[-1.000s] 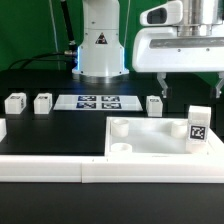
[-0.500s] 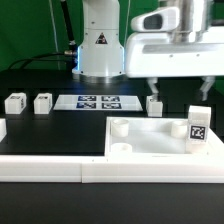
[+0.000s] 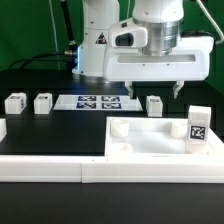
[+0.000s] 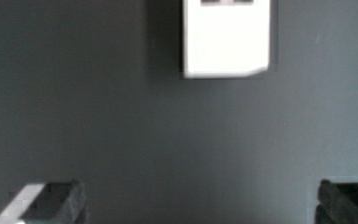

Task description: Assemble square table

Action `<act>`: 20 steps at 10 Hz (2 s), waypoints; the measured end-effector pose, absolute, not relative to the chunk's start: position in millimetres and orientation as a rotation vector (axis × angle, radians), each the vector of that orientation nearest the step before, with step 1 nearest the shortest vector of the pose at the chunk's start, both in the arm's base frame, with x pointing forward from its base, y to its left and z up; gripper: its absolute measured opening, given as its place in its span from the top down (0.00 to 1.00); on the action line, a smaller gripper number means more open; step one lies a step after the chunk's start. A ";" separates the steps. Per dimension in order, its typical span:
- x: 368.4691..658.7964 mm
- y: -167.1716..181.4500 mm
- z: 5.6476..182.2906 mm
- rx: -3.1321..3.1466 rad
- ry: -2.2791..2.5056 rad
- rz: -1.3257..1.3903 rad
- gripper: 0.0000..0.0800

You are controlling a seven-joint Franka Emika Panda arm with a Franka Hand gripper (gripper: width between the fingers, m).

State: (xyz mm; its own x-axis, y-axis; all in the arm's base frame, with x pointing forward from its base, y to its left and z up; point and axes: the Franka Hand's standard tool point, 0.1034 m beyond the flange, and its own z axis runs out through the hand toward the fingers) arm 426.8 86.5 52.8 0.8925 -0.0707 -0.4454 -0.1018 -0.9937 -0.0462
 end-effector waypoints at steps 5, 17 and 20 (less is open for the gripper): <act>397.3 92.2 25.9 -2.795 0.262 1.285 0.19; 380.6 106.0 8.0 -2.748 0.343 1.453 0.58; 381.0 104.5 8.0 -2.746 0.348 1.452 0.64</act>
Offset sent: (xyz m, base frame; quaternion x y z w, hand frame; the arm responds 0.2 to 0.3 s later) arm -0.0478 0.0336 -0.0384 0.0856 -0.3103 0.1013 0.9413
